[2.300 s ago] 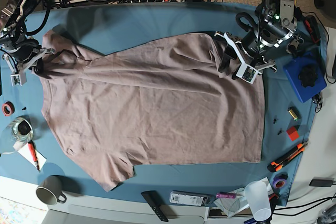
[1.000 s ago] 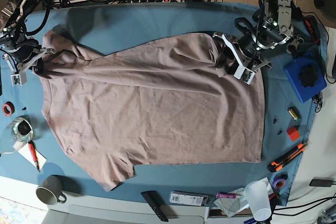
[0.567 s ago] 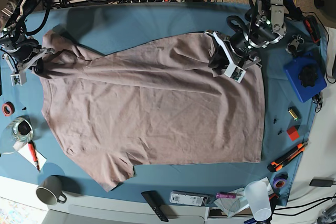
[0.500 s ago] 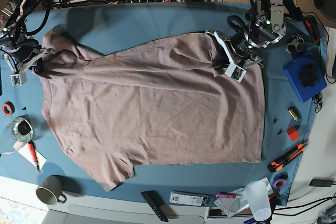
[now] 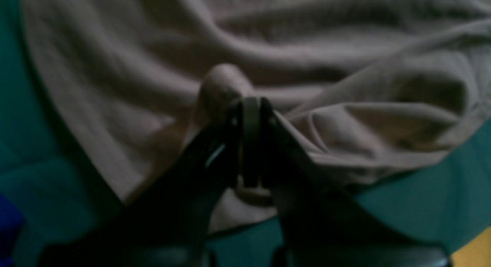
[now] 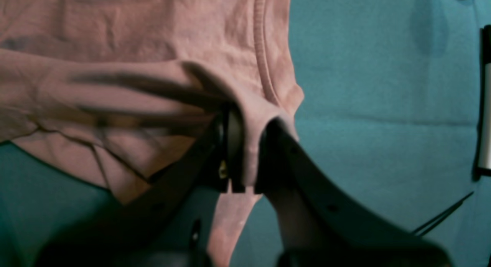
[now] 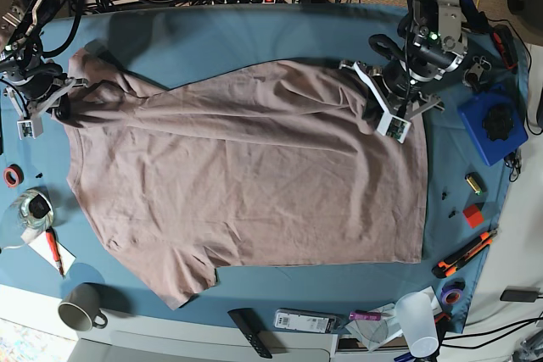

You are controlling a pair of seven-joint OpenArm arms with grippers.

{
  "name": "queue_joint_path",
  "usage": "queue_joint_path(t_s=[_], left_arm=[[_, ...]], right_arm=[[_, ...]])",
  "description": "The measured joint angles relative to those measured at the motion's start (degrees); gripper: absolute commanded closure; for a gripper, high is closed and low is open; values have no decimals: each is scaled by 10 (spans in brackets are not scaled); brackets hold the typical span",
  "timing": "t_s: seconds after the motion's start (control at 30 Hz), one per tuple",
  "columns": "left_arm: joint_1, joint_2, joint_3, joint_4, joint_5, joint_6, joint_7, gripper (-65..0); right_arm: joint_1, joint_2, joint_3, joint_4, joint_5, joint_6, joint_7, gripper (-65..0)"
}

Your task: Fold the T-shirt properly

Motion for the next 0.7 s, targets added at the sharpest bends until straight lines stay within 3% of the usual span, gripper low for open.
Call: queue_joint_path(t_s=[0.5,0.53,0.63,0.7], left_arm=[[49,0,0,36,1,0,-2,0],[49,0,0,36,1,0,-12,-24],[49,0,0,36,0,-10,-35,-251],[49,0,0,36,0,-10,-56,-298]], right_arm=[[0,0,0,0,0,0,2,0],[0,0,0,0,0,0,2,0],[0,0,0,0,0,0,2,0],[0,0,0,0,0,0,2,0]])
